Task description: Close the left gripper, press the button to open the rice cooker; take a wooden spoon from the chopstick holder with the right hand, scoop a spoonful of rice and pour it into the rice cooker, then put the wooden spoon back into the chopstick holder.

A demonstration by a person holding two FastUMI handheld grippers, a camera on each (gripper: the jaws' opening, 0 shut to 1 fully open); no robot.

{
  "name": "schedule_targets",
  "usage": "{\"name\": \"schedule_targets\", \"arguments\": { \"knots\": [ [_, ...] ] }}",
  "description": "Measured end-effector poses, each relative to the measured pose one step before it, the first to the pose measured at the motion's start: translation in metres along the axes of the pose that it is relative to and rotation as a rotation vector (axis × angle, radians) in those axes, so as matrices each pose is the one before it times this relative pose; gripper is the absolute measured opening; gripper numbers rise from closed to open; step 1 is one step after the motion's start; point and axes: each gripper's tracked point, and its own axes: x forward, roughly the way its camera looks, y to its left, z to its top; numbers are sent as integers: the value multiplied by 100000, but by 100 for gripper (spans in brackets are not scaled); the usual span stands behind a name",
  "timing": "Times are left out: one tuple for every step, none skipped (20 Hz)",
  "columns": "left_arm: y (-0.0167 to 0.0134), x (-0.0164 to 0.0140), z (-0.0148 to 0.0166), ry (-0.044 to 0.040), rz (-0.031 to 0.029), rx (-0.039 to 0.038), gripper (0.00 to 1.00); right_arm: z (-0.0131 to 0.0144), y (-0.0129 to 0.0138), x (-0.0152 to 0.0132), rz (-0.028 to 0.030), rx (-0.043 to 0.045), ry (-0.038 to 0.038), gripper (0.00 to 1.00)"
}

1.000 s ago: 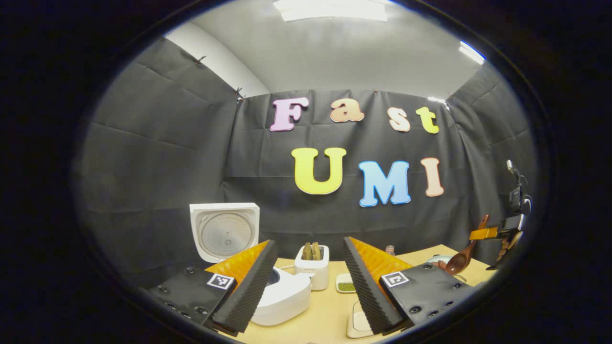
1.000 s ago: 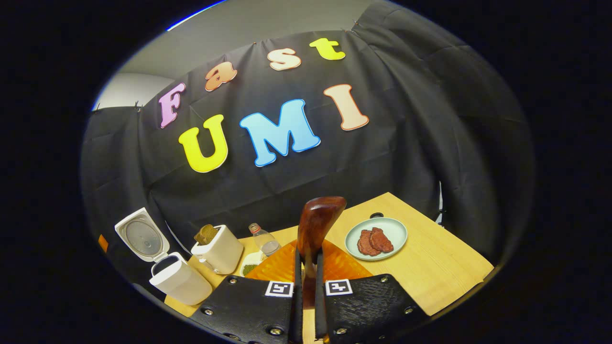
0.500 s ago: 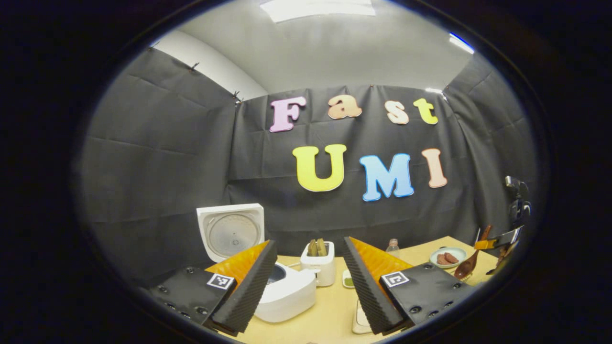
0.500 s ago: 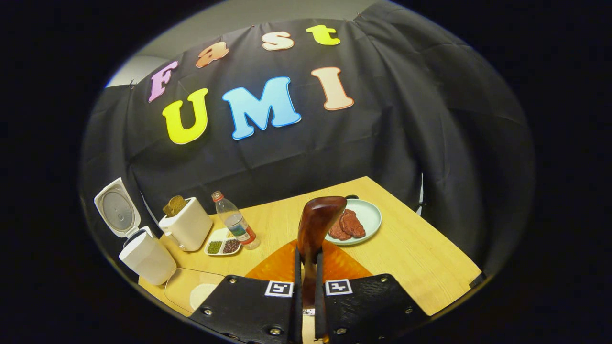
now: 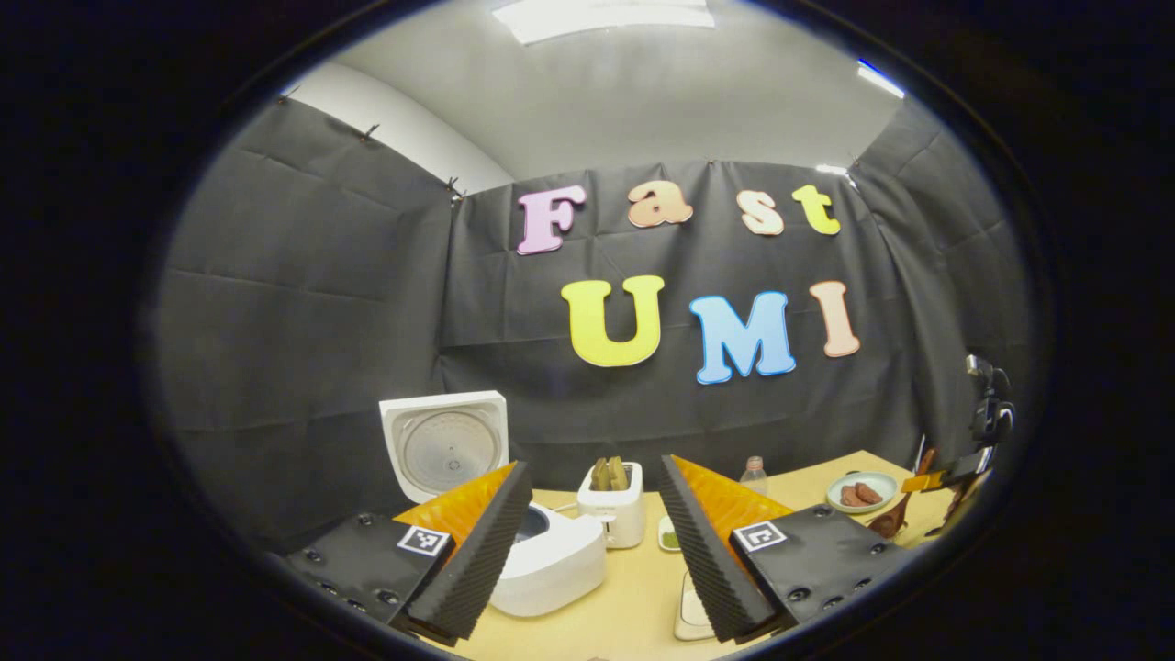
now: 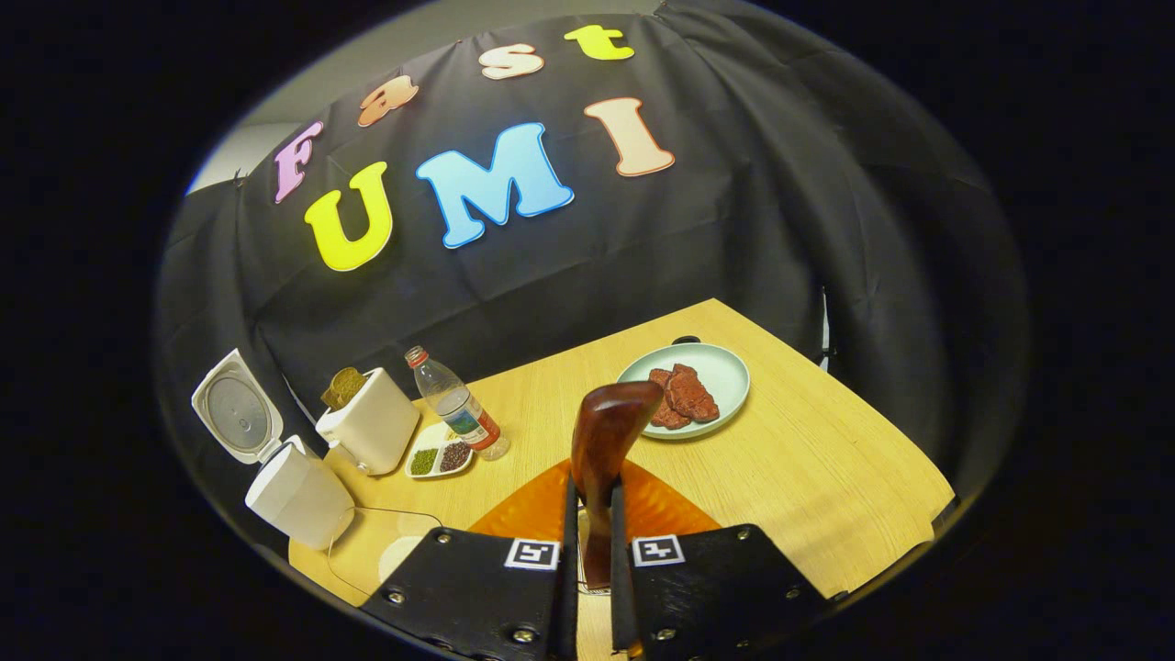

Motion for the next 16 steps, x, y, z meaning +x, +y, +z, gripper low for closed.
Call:
{"name": "schedule_targets", "arguments": {
  "knots": [
    [-93, 110, -30, 73, -93, 154, 94, -202, -178, -202, -85, -126, 1439, 17],
    [-30, 120, -28, 123, -211, 283, 94, 396, 262, -257, 1452, 930, -1222, 17],
    [-57, 116, 35, -46, 131, 339, 94, 371, 281, 12, 1202, 330, -1574, 27],
    [-168, 8, 262, -107, -143, 33, 94, 775, -427, -496, -1382, -489, -2070, 45],
    [-260, 39, 37, 107, -321, -363, 94, 639, -476, -93, -1688, -1352, -1880, 78],
    [-69, 80, -164, 90, -313, -321, 96, 602, -469, -346, -2051, -1568, -2015, 86],
    [73, 232, -131, 74, 26, -93, 96, 941, -246, -338, -1880, -2152, -2377, 96],
    [168, 232, 97, -129, 99, 4, 94, 857, 29, -515, -1544, -2357, -2694, 97],
    [196, 188, 37, -202, 291, 4, 94, 1036, 121, -523, -1093, -2420, -2994, 97],
    [333, 308, 67, -280, 476, -70, 94, 996, 257, -629, -217, -2375, -2640, 97],
    [363, 358, 79, -189, 532, -102, 94, 1044, 394, -563, 170, -1750, -2337, 96],
    [436, 450, 160, -416, 704, -186, 96, 859, 566, -553, 445, -1089, -2131, 97],
    [544, 474, 119, -453, 902, -172, 96, 868, 650, -536, 707, -680, -1941, 97],
    [615, 585, 187, -382, 851, 13, 96, 938, 481, -524, 435, -357, -2259, 97],
    [928, 706, 235, -622, 1780, 331, 96, 931, 537, -351, 271, -469, -2148, 97],
    [842, 675, 372, -579, 1530, 336, 94, 558, 845, -331, 1295, -326, -1412, 97]
  ]
}}
